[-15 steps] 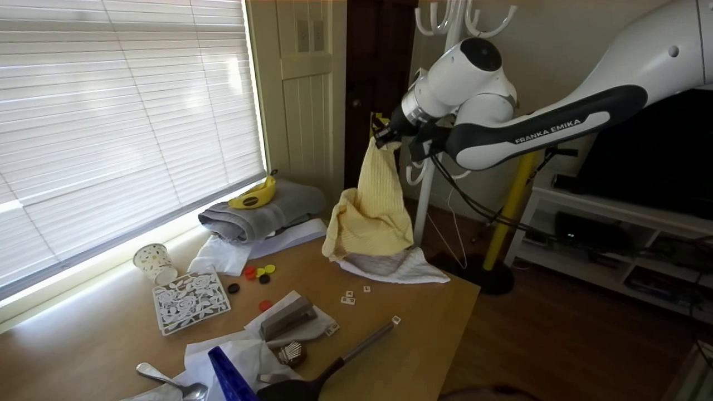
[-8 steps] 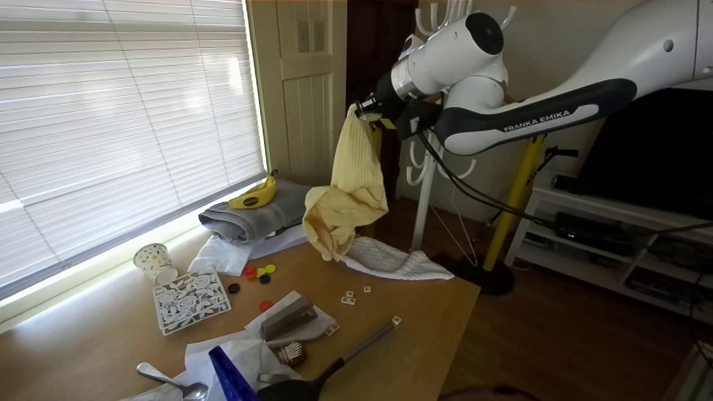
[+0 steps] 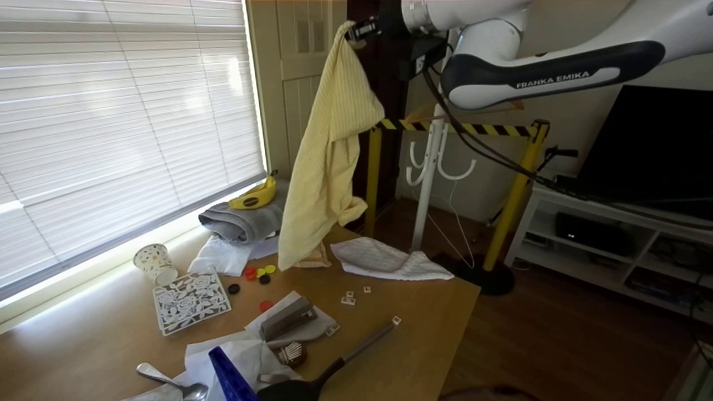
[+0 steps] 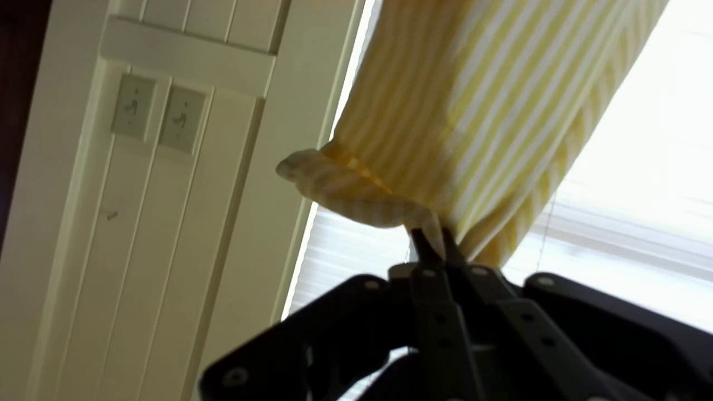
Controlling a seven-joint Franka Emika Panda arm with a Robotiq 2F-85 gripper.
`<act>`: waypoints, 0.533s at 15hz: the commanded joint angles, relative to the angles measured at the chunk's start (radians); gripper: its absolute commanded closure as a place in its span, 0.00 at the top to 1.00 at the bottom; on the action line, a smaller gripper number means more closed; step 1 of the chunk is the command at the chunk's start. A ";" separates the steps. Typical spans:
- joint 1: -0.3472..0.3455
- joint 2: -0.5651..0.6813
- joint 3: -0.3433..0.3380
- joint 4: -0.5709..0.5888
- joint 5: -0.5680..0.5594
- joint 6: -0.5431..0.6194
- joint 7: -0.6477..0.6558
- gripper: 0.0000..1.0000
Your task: Hang the yellow towel on the stand
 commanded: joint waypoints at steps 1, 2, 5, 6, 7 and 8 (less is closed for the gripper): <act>0.027 0.012 -0.070 0.112 -0.071 0.048 0.017 0.00; 0.013 -0.007 -0.030 0.051 -0.028 0.025 -0.004 0.02; 0.021 -0.006 -0.052 0.085 -0.035 0.028 -0.004 0.02; 0.022 -0.004 -0.052 0.085 -0.036 0.029 -0.004 0.02; 0.022 -0.002 -0.052 0.085 -0.036 0.029 -0.004 0.02; 0.022 -0.001 -0.052 0.085 -0.036 0.030 -0.004 0.00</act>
